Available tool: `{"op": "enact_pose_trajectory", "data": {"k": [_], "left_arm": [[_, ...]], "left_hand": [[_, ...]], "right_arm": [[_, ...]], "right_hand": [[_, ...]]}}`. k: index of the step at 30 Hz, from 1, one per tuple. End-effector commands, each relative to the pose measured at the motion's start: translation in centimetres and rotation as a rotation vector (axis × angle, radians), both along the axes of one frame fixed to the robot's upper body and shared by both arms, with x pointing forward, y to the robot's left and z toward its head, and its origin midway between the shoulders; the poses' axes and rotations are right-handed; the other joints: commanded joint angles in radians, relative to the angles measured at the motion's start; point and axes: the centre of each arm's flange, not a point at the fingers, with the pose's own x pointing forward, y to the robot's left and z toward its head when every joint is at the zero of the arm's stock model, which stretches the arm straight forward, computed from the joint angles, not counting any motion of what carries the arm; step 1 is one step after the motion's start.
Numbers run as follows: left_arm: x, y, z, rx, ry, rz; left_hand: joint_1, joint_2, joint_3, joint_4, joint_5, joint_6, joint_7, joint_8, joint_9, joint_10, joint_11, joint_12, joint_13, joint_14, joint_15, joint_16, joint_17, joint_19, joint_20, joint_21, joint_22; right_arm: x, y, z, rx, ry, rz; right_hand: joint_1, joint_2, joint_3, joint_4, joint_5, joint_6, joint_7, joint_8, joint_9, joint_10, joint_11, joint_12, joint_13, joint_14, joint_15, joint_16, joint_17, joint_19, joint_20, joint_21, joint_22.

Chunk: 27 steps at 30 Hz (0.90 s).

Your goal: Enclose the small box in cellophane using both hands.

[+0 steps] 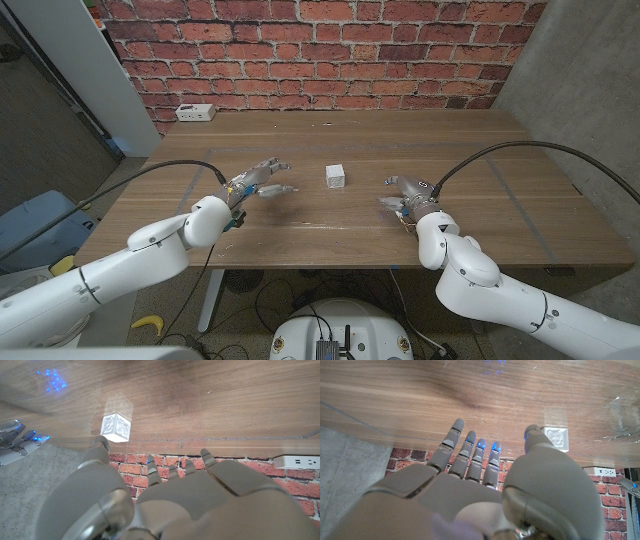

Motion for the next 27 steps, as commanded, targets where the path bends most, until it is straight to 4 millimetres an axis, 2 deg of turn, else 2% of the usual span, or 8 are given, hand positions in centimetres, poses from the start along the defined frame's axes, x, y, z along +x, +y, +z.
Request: {"op": "enact_pose_trajectory", "data": {"k": [1,15,22,27], "left_arm": [[-2.1,-0.9,-0.4,0.117,0.003,0.0],[-3.6,-1.9,-0.5,0.244,-0.028,0.037],[-4.4,-2.8,-0.3,0.331,-0.035,0.065],[-4.7,-3.1,-0.3,0.352,-0.039,0.071]], "left_hand": [[0.021,-0.003,0.004,-0.004,0.008,0.015,-0.001,0.005,0.004,-0.04,-0.007,0.004,0.003,-0.112,0.003,0.001,0.002,-0.057,0.008,-0.006,0.002],[0.053,-0.011,0.002,-0.002,0.015,0.025,-0.006,0.0,0.005,-0.041,-0.008,0.0,0.003,-0.118,0.005,-0.001,0.002,-0.063,0.009,-0.015,0.003],[0.077,-0.015,0.002,-0.001,0.02,0.023,-0.009,-0.007,0.005,-0.046,-0.009,-0.004,0.003,-0.127,0.004,-0.003,0.002,-0.07,0.01,-0.023,0.003],[0.093,-0.016,0.002,0.001,0.022,0.025,-0.012,-0.011,0.006,-0.046,-0.01,-0.005,0.003,-0.131,0.003,-0.003,0.002,-0.072,0.009,-0.027,0.004]], "right_arm": [[-2.0,-0.2,-1.5,0.0,0.015,-0.057],[-4.2,-0.6,-2.6,-0.004,0.039,-0.115],[-5.5,-1.2,-3.6,0.001,0.058,-0.177],[-6.3,-1.7,-4.2,0.008,0.076,-0.223]], "right_hand": [[0.016,-0.001,0.002,-0.007,0.006,0.005,-0.001,0.005,0.001,-0.008,-0.005,-0.005,0.002,-0.014,-0.051,-0.006,0.002,-0.009,0.004,-0.005,-0.001],[0.036,-0.004,0.002,-0.026,0.013,0.012,-0.008,0.004,0.002,-0.036,-0.016,-0.017,0.001,-0.038,-0.044,-0.016,-0.001,-0.019,0.003,-0.013,-0.001],[0.065,-0.009,0.006,-0.047,0.021,0.015,-0.012,0.003,0.003,-0.054,-0.023,-0.024,0.0,-0.05,-0.049,-0.021,-0.005,-0.022,-0.001,-0.018,-0.001],[0.087,-0.012,0.009,-0.06,0.028,0.0,-0.026,-0.004,0.004,-0.068,-0.029,-0.027,-0.001,-0.062,-0.05,-0.026,-0.007,-0.024,-0.004,-0.021,-0.001]]}}
